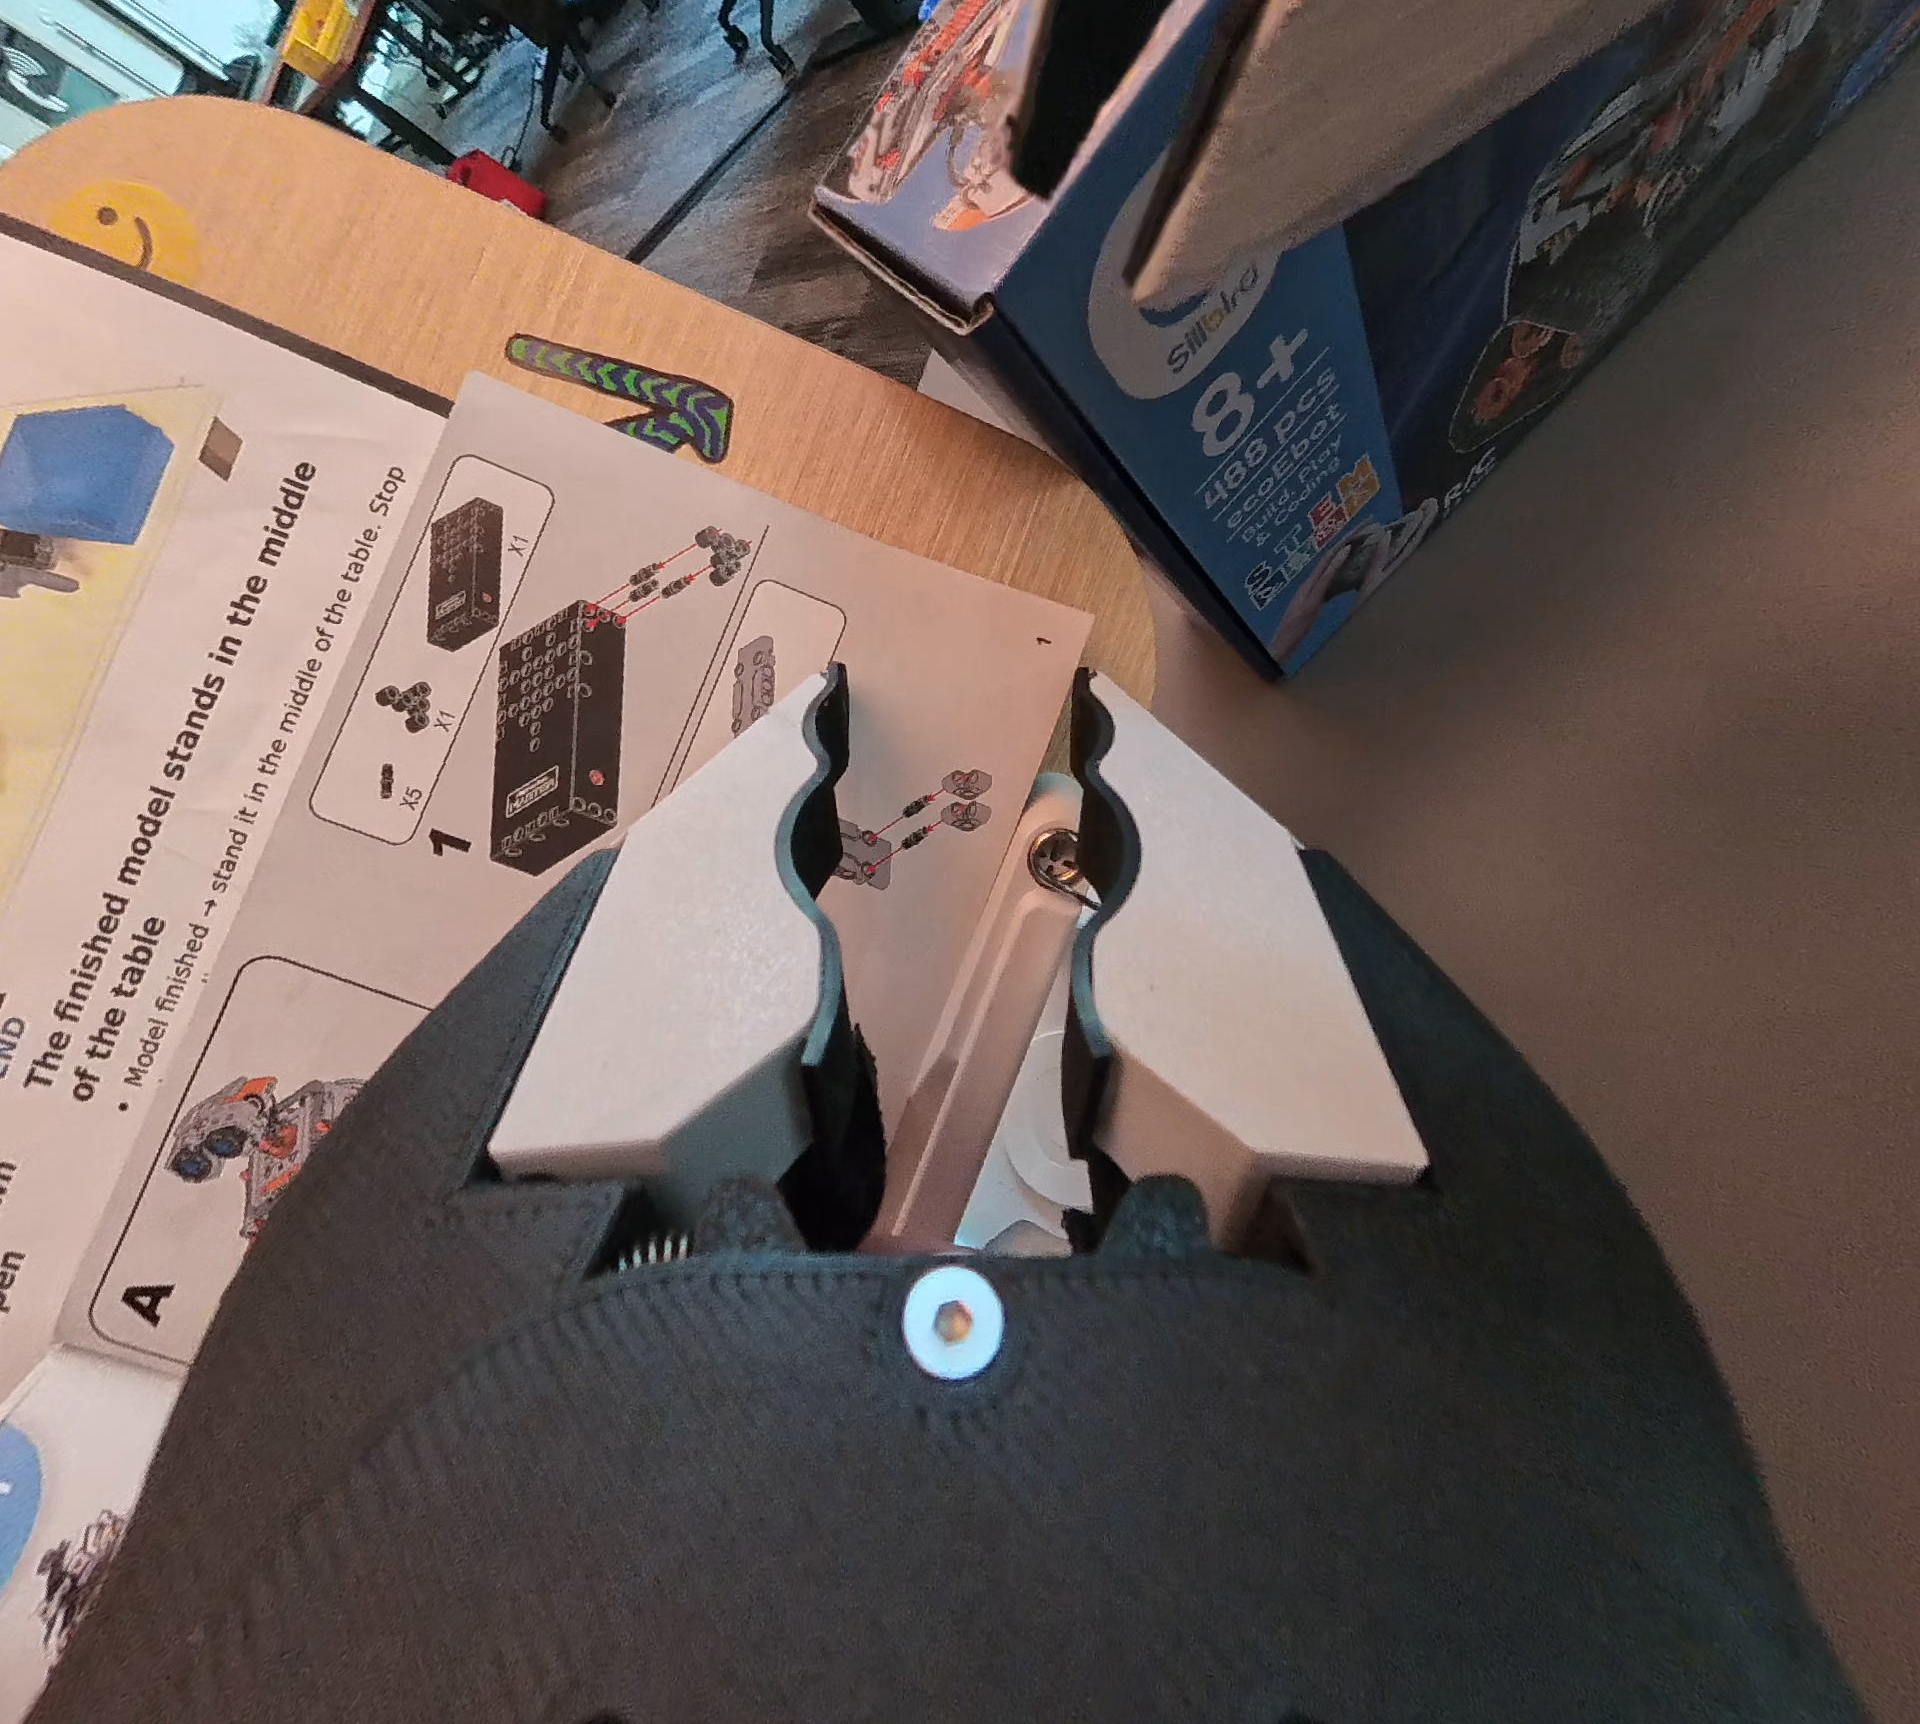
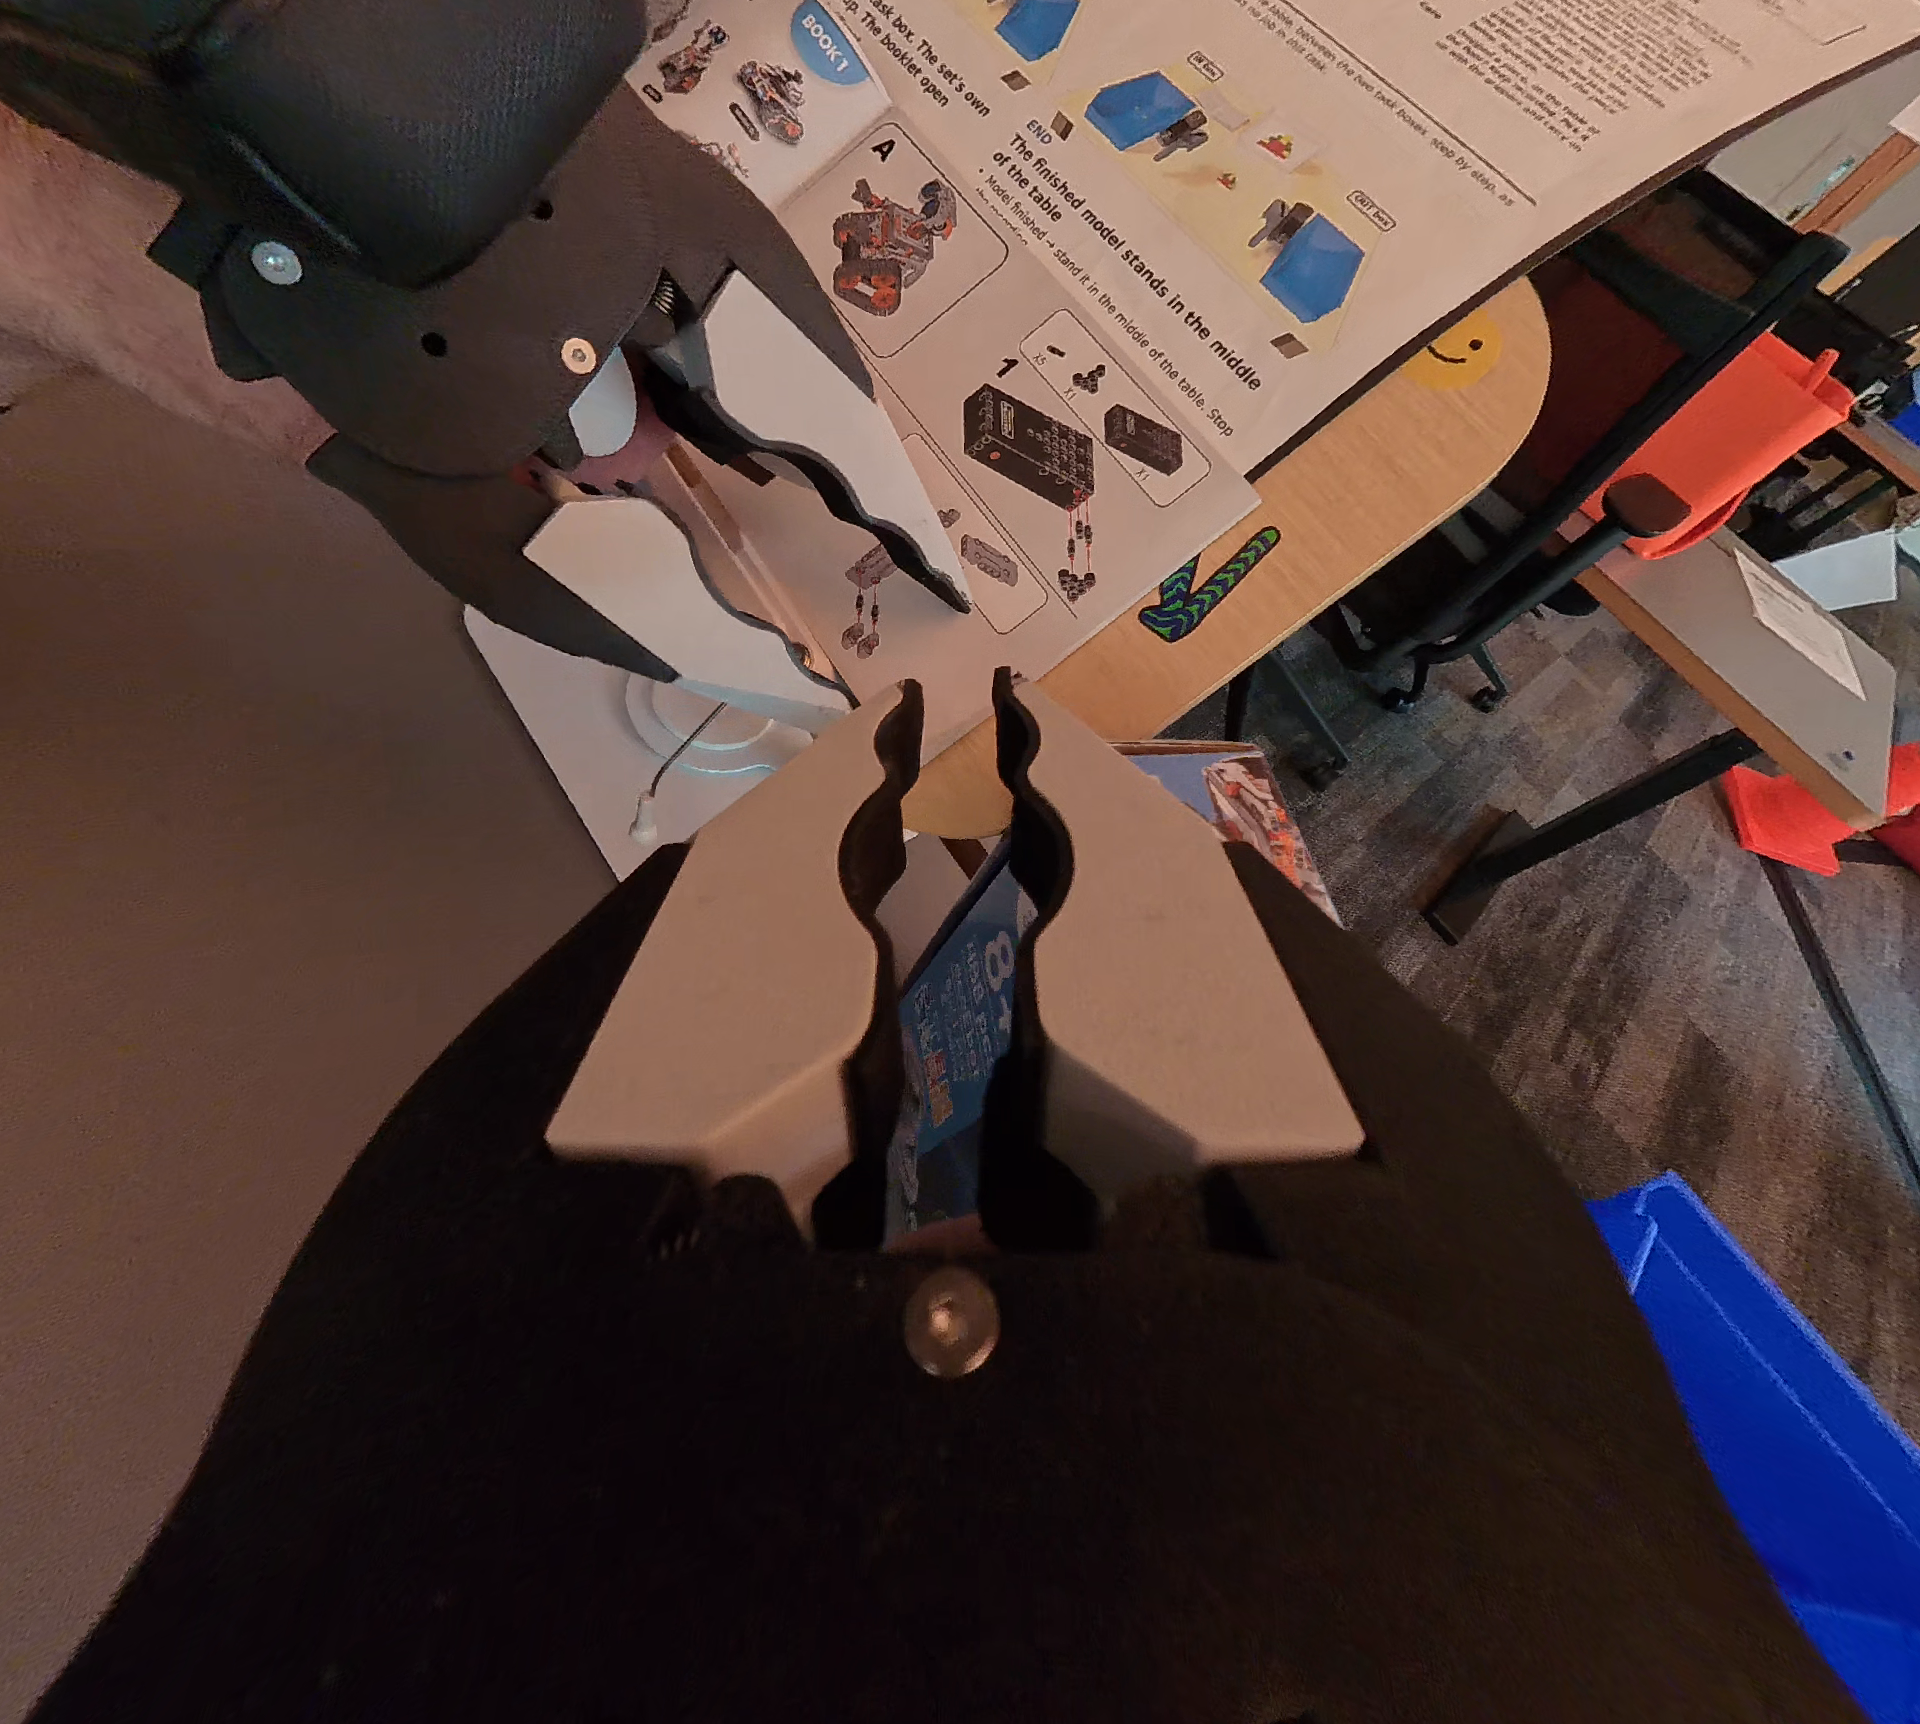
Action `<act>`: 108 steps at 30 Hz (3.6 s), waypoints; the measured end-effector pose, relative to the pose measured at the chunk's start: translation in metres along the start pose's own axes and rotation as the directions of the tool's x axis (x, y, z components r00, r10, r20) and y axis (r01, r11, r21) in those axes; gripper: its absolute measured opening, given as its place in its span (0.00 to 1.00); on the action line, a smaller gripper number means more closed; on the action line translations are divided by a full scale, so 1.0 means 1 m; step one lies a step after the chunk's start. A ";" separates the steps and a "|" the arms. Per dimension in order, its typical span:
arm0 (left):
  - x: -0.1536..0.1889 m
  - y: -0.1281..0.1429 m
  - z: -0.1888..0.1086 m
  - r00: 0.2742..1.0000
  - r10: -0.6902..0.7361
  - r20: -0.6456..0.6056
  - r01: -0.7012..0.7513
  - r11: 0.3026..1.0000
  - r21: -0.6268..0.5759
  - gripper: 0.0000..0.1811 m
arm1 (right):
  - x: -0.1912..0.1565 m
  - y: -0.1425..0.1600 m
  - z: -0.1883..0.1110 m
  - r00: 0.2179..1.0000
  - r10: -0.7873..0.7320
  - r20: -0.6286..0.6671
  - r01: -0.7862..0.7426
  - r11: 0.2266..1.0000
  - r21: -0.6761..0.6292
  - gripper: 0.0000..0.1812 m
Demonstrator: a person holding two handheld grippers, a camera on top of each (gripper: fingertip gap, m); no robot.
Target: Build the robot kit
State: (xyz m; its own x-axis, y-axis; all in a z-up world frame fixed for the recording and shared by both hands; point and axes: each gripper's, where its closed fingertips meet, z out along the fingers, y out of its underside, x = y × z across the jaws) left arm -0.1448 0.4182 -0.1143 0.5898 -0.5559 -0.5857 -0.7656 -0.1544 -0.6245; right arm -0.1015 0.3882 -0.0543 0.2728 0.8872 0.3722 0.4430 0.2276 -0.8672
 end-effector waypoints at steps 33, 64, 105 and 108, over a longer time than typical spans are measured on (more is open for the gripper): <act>-0.001 -0.001 0.000 1.000 -0.018 -0.017 0.018 1.000 0.008 0.23 | 0.000 0.005 -0.004 1.000 0.028 0.011 -0.029 0.998 0.061 0.04; -0.006 -0.012 -0.066 0.927 -0.300 -0.226 0.364 0.866 0.342 0.00 | -0.026 -0.001 0.048 0.973 0.211 0.096 -0.220 0.970 0.100 0.19; -0.002 -0.005 -0.070 0.937 -0.178 -0.300 0.284 0.889 0.359 0.00 | -0.046 -0.014 0.065 0.998 -0.037 0.052 0.022 0.963 0.267 0.04; -0.003 -0.004 -0.069 0.938 -0.184 -0.294 0.285 0.891 0.353 0.00 | -0.046 -0.013 0.065 0.998 -0.044 0.053 0.028 0.963 0.267 0.02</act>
State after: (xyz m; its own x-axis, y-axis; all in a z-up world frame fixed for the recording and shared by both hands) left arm -0.1610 0.3641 -0.0743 0.6187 -0.7329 -0.2831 -0.4237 -0.0078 -0.9058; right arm -0.1751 0.3704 -0.0820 0.2071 0.8965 0.3917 0.2066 0.3513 -0.9132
